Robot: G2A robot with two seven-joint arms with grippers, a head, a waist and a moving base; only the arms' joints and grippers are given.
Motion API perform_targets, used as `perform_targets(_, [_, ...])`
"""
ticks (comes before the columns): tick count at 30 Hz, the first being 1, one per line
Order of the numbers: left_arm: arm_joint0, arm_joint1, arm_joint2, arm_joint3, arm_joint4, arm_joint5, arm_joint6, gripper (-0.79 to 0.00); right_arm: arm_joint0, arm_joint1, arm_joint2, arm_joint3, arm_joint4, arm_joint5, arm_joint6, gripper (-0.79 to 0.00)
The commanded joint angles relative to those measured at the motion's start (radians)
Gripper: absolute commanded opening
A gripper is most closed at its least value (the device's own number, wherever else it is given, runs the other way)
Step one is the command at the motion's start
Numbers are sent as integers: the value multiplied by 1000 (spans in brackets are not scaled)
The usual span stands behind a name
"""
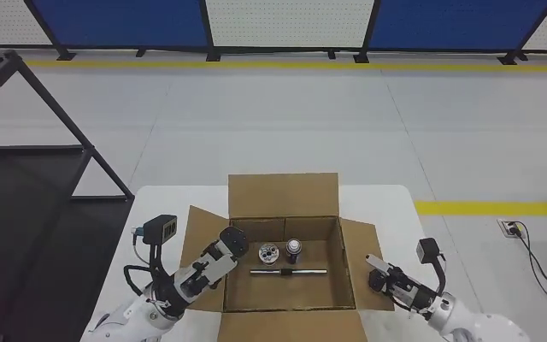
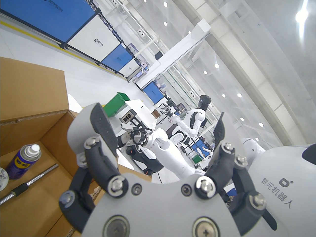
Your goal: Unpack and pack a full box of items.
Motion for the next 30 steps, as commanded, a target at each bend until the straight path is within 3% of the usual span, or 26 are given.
perform_targets(1, [0, 0, 0, 0, 0, 0, 0, 0, 2, 2, -8, 1, 2, 0, -5, 0])
perform_targets(20, [0, 0, 0, 0, 0, 0, 0, 0, 33, 17, -54, 10, 14, 3, -40, 0])
perform_targets(30, [30, 2, -30, -21, -39, -20, 49, 0, -7, 29, -23, -250, 79, -88, 10, 0])
